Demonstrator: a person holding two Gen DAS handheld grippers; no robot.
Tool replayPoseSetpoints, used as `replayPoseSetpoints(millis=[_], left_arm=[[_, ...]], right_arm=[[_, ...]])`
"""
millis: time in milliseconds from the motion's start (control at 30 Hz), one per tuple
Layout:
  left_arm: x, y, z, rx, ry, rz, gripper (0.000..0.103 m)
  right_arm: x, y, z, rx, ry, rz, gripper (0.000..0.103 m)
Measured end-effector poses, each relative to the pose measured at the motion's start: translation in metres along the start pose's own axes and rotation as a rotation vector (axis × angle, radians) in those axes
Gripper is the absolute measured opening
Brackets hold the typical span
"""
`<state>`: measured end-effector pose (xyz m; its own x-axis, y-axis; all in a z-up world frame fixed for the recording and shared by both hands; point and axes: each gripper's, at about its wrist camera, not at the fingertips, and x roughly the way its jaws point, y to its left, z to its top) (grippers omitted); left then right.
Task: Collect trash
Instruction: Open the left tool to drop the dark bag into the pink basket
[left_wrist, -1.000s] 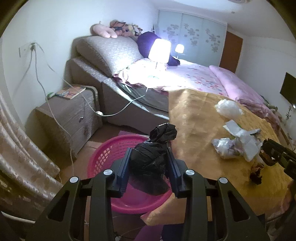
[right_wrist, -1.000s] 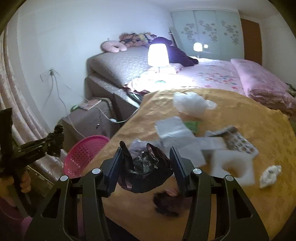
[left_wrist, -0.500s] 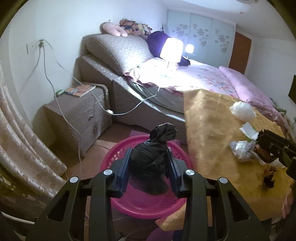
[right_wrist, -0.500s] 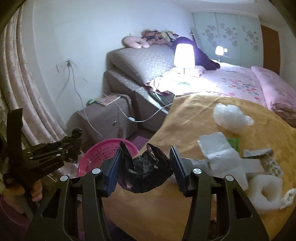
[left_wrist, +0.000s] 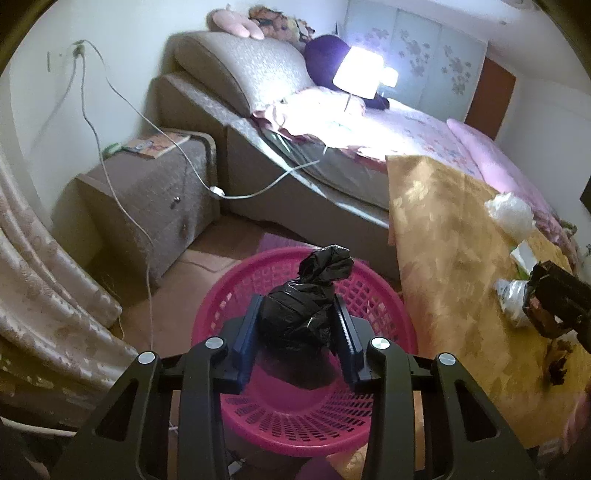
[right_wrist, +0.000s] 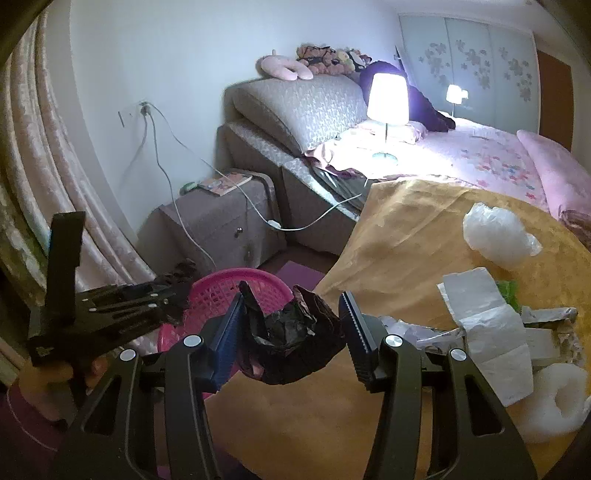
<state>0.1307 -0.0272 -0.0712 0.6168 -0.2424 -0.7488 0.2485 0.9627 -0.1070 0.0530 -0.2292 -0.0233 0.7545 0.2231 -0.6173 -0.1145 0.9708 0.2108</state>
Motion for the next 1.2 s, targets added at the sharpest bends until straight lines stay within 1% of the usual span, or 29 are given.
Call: replayPoseSetpoints(millis=[67, 167, 267, 433, 633, 833, 867, 933, 967, 1000, 1200], left_arm=[[0.005, 0.000, -0.001, 0.002, 0.009, 0.003, 0.048], [0.005, 0.002, -0.002, 0.001, 0.007, 0.015, 0.060], [0.002, 0.004, -0.002, -0.002, -0.002, 0.027, 0.064], [-0.006, 0.007, -0.002, -0.006, -0.025, 0.064, 0.065], [-0.023, 0.011, 0.000, 0.013, -0.083, 0.148, 0.065], [-0.028, 0.016, 0.002, -0.003, -0.089, 0.164, 0.065], [-0.028, 0.016, 0.002, -0.003, -0.090, 0.165, 0.065], [-0.028, 0.016, 0.003, -0.001, -0.091, 0.165, 0.065], [-0.028, 0.016, 0.002, -0.001, -0.092, 0.165, 0.065], [-0.029, 0.016, 0.003, 0.000, -0.092, 0.165, 0.065], [-0.030, 0.016, 0.003, 0.006, -0.092, 0.165, 0.065]], right_arm=[[0.003, 0.000, -0.001, 0.001, 0.009, 0.002, 0.050], [0.009, 0.000, -0.001, 0.005, 0.021, 0.010, 0.050], [0.015, 0.003, -0.001, 0.001, 0.032, 0.014, 0.050], [0.023, 0.010, 0.000, -0.020, 0.040, 0.026, 0.050], [0.040, 0.020, 0.006, -0.042, 0.050, 0.064, 0.050], [0.061, 0.031, 0.011, -0.024, 0.103, 0.142, 0.051], [0.063, 0.031, 0.011, -0.019, 0.110, 0.154, 0.053], [0.065, 0.032, 0.012, -0.001, 0.118, 0.179, 0.060], [0.065, 0.033, 0.012, 0.005, 0.116, 0.180, 0.066], [0.064, 0.032, 0.012, 0.010, 0.111, 0.178, 0.070], [0.057, 0.025, 0.013, 0.026, 0.099, 0.162, 0.072]])
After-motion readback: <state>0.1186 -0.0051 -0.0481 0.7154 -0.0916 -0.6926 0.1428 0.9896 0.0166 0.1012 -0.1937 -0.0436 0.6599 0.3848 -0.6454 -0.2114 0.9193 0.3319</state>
